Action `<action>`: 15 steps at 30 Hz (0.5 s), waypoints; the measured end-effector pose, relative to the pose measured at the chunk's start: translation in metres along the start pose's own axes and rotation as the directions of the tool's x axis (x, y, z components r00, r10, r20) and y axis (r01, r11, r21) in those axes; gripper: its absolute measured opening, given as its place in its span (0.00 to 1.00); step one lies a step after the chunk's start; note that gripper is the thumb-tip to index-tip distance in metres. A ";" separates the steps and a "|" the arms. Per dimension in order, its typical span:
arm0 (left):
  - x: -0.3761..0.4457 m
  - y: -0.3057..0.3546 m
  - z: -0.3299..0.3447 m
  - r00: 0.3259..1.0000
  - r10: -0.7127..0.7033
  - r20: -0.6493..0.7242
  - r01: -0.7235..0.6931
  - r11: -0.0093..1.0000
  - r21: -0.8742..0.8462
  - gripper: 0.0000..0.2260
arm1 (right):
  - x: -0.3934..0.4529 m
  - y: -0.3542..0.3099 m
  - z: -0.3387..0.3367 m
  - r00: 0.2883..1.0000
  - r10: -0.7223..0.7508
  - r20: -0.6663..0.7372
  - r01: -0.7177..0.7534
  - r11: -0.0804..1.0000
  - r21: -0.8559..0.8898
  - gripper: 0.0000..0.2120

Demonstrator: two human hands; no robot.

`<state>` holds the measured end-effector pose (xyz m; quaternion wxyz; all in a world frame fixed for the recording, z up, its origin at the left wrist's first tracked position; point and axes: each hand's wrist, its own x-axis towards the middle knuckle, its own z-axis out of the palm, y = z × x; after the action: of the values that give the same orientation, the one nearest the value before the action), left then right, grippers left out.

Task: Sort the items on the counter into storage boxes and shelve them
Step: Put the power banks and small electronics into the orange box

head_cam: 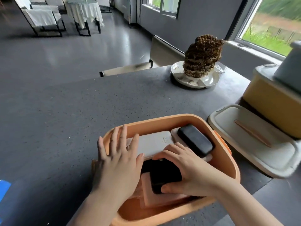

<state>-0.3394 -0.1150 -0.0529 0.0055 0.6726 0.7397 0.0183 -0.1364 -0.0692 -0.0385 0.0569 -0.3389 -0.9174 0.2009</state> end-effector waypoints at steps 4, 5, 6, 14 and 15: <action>0.001 0.003 -0.007 0.999 -0.013 0.034 0.015 0.997 -0.071 0.27 | -0.003 -0.002 -0.003 0.999 0.012 -0.044 -0.012 1.000 -0.002 0.31; 0.003 0.005 -0.011 0.999 -0.032 0.032 0.036 0.991 -0.130 0.26 | -0.005 -0.002 -0.005 0.995 0.015 -0.095 -0.015 1.000 0.002 0.29; 0.005 0.008 -0.017 0.998 -0.053 0.026 0.057 0.978 -0.202 0.25 | -0.006 -0.002 -0.008 0.982 0.022 -0.187 -0.014 0.999 0.043 0.27; 0.053 0.124 -0.052 0.965 0.189 -0.181 -0.241 0.913 -0.330 0.23 | -0.071 0.136 -0.061 0.428 0.538 -0.726 -0.292 0.843 0.453 0.06; 0.065 0.147 -0.052 0.951 0.238 -0.197 -0.292 0.900 -0.323 0.23 | -0.082 0.163 -0.063 0.425 0.610 -0.669 -0.393 0.790 0.471 0.07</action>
<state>-0.2006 -0.0378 0.0048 0.0654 0.7520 0.6244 0.2008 0.0387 0.0114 -0.0450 0.4361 -0.6406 -0.6148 0.1466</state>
